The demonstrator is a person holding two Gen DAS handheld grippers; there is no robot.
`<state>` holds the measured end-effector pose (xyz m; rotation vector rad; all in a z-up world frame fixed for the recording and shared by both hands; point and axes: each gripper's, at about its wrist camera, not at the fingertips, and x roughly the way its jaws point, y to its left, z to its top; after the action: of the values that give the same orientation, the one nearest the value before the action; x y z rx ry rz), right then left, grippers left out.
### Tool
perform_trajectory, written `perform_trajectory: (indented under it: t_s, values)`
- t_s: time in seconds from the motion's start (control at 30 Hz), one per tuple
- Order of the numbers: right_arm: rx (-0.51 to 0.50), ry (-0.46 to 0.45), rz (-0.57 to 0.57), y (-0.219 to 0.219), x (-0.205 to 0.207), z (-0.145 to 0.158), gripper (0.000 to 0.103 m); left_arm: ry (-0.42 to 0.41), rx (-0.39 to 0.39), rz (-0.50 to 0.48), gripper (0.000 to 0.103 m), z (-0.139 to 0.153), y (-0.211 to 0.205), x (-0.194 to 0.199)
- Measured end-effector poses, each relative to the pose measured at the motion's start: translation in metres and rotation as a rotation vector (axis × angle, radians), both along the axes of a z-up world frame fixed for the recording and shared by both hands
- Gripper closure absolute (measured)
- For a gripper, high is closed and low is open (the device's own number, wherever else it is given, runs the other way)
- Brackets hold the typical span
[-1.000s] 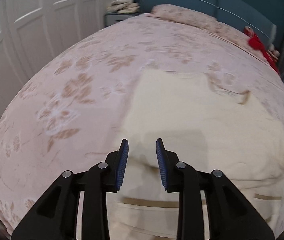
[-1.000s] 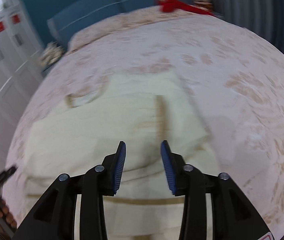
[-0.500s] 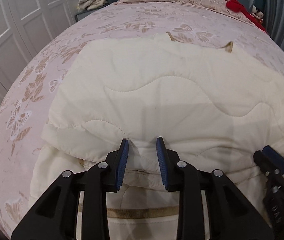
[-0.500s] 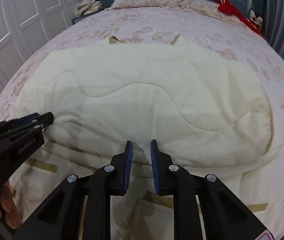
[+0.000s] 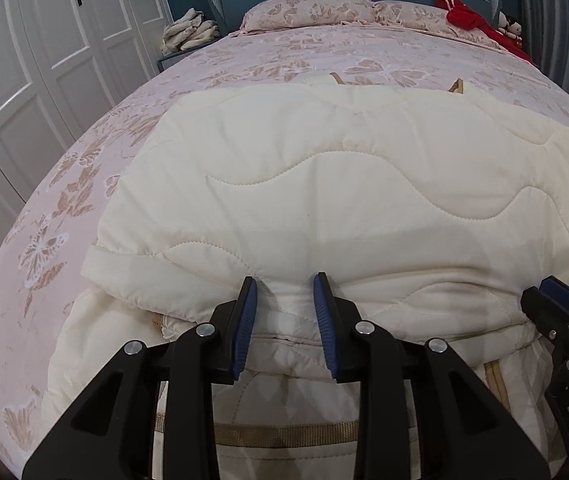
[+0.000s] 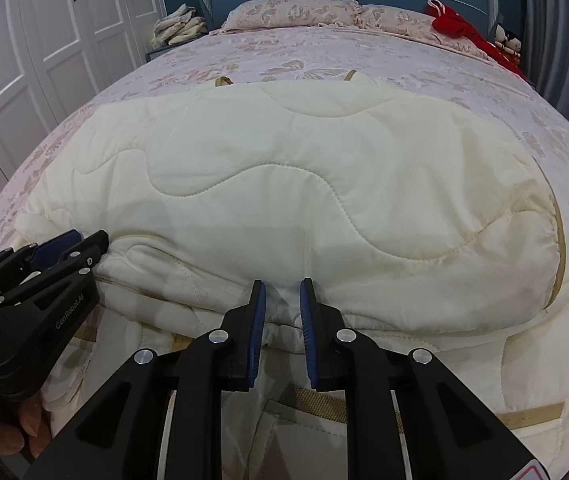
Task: Fold large clothes
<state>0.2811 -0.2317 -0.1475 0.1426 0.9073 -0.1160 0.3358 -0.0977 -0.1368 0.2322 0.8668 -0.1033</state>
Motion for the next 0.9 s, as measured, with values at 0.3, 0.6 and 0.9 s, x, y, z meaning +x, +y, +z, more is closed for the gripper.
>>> perform_trajectory:
  t_s: [0.3,0.6,0.9]
  values:
    - [0.029,-0.005,-0.005,-0.004,-0.001,0.000,0.090,-0.009,0.006,0.001,0.075,-0.002,-0.002,-0.002]
    - [-0.016,0.059,-0.071,-0.044,-0.033,0.027,0.098,0.011,-0.070,0.049,0.073,0.045,0.070,0.010]
    - [0.047,-0.044,-0.092,-0.067,0.022,0.099,0.084,0.039,-0.167,0.173,0.074,0.094,0.126,0.109]
